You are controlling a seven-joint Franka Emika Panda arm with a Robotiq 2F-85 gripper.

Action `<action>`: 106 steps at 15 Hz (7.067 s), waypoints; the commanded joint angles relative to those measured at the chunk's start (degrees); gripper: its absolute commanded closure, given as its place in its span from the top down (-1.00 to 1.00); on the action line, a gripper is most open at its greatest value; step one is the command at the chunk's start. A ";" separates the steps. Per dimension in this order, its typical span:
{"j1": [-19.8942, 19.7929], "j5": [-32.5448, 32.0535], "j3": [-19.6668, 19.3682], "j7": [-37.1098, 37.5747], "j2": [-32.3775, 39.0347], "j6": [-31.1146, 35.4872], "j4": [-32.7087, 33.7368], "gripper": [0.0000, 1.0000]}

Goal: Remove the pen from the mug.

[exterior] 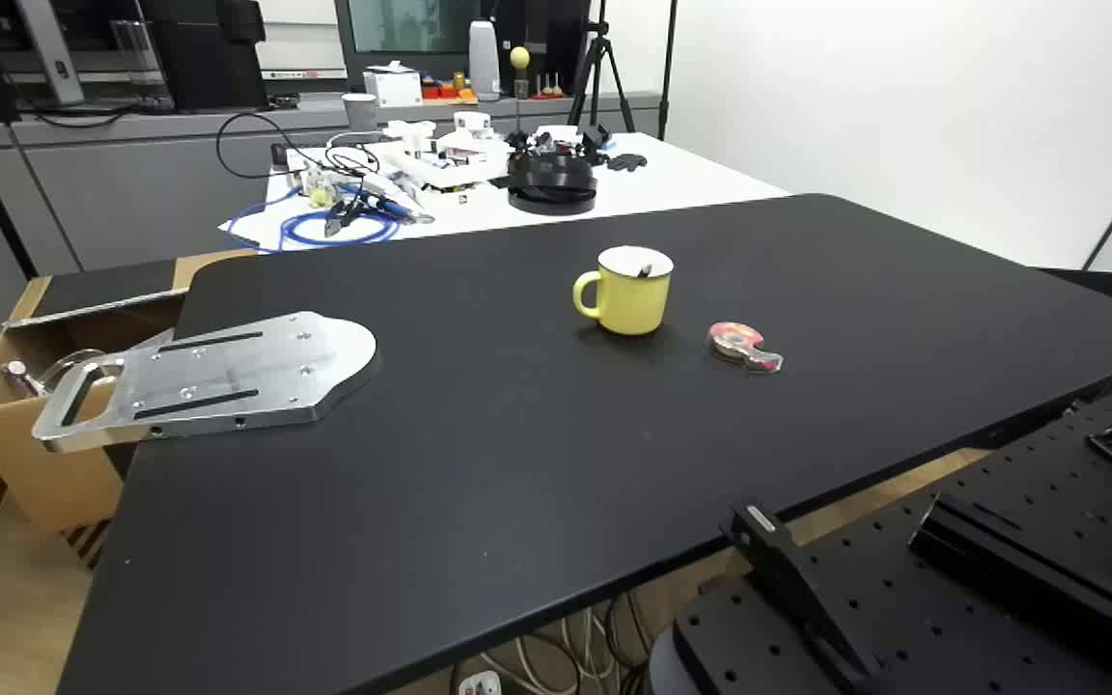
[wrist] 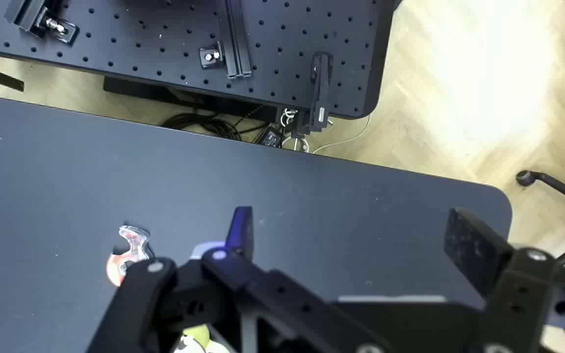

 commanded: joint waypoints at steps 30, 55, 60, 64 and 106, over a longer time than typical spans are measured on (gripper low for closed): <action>-8.94 -4.78 -2.22 7.47 1.63 15.43 10.49 1.00; -18.12 6.60 -16.33 8.55 28.70 18.00 27.05 1.00; -19.32 5.59 -17.48 5.83 34.63 18.48 26.73 1.00; -19.58 5.62 -17.52 2.84 35.93 17.62 25.81 1.00; -16.42 16.79 -10.00 2.43 63.36 20.76 25.21 1.00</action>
